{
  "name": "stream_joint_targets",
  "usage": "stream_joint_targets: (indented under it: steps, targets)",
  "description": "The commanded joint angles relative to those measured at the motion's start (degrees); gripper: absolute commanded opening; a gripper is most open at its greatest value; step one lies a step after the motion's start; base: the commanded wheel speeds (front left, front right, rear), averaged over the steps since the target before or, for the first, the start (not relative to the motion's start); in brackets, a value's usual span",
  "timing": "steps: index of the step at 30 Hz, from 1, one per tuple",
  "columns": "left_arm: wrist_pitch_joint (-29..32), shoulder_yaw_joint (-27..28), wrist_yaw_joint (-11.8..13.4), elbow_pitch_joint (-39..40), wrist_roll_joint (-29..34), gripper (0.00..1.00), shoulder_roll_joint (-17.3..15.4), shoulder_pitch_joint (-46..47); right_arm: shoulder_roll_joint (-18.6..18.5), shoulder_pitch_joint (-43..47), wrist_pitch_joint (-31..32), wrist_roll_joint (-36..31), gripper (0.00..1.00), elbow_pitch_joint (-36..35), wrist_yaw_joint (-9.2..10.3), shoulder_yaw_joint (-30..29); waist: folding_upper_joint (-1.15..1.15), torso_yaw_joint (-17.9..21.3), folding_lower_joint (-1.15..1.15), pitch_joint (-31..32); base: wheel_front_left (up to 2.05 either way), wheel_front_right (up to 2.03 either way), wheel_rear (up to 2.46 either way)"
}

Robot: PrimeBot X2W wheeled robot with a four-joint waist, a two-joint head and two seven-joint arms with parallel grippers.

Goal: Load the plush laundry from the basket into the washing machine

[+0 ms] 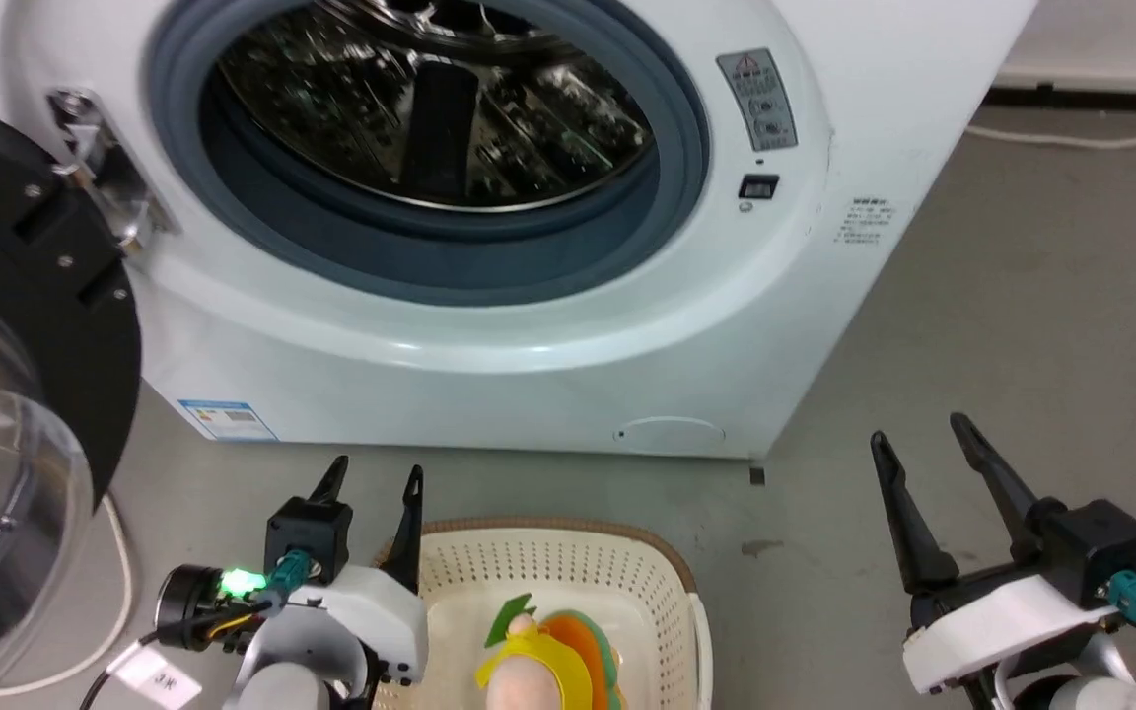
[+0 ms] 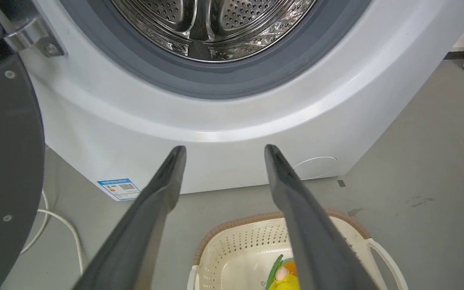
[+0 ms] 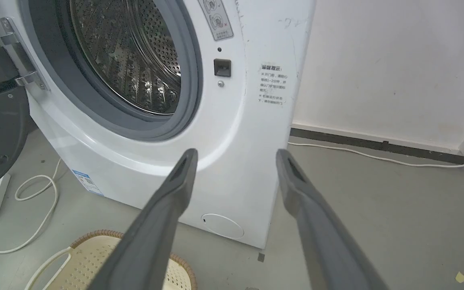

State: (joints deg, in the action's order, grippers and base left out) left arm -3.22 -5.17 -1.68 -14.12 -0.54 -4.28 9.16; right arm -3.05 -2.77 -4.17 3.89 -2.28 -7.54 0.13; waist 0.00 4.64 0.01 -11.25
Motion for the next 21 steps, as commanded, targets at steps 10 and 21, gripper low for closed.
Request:
stream_joint_targets:
  steps: [10,21]
  targets:
    - [0.57,-2.33,-0.95,-10.11,-1.44,1.00,-1.09,5.72,0.07,-2.61,-1.65,1.74,1.00,-1.23,0.02,0.37,0.00,2.38,-0.01,-5.49,0.00,0.00,0.00]
    - [3.91,-5.87,-1.69,-19.60,-4.11,1.00,-1.25,9.92,0.09,-4.14,-2.96,3.15,1.00,-1.88,0.03,0.86,0.00,4.42,-0.01,-10.77,0.00,0.00,0.00]
